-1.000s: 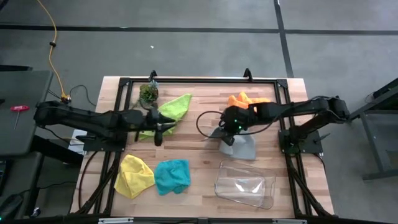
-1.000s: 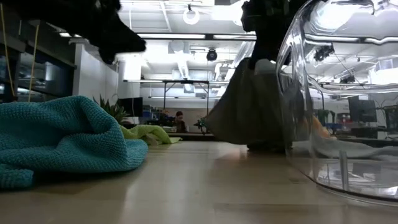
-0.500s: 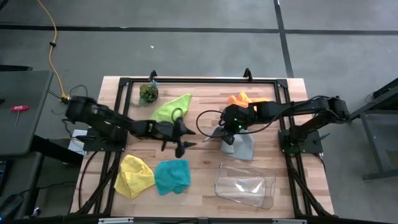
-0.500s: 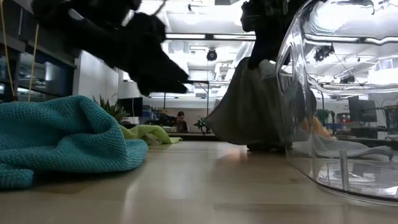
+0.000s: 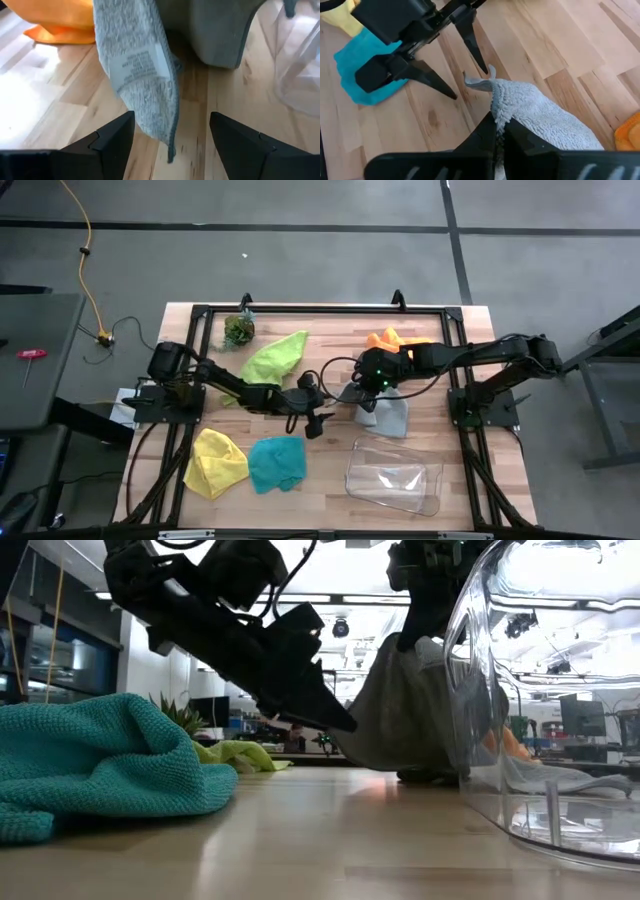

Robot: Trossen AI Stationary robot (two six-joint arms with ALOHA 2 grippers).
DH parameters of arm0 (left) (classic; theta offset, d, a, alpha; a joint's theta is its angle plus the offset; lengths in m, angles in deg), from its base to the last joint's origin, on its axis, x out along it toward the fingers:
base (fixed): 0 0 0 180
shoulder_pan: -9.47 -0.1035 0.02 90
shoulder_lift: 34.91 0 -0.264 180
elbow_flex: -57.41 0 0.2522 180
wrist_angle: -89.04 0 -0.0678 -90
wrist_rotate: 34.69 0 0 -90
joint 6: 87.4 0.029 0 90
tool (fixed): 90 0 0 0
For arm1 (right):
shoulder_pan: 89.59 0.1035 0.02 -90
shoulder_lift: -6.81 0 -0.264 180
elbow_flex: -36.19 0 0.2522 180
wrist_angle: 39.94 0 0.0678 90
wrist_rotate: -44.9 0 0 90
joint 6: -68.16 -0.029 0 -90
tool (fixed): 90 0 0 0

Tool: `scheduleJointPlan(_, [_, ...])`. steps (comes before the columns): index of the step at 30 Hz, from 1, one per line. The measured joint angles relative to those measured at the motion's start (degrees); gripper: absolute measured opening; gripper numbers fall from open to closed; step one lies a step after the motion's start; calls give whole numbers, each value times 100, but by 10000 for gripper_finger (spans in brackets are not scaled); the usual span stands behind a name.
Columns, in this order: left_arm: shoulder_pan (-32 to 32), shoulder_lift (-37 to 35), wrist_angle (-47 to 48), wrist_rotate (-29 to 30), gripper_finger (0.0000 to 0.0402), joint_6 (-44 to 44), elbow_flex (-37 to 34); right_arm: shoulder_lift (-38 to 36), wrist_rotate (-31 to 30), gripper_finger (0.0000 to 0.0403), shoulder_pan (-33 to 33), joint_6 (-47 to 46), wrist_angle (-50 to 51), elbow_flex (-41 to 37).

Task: Fold microfiber towels
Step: Fold the gray cloth

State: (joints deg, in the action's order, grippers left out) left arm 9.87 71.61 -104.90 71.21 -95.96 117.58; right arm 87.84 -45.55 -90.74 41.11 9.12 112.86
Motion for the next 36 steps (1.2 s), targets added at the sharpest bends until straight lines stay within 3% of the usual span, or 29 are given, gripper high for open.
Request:
scheduleJointPlan(7, [0, 0, 150, 26, 200, 413, -2, 0, -1, 0, 0, 7, -4, 0])
scheduleJointPlan(17, [-4, -2, 310, 140, 19, 430, -4, 0, -1, 0, 0, 7, -104, -2])
scheduleJointPlan(24, [-44, -126, 751, 49, 3, 428, -10, -4, 1, 7, -6, -143, -280, 48])
scheduleJointPlan(28, [-195, -475, 1369, -161, 2, 446, -5, -14, 88, 48, -13, 3, 91, 379])
scheduleJointPlan(36, [-751, -1339, 2645, -1003, 1, 685, 2, -14, -348, 183, -264, 420, 775, 572])
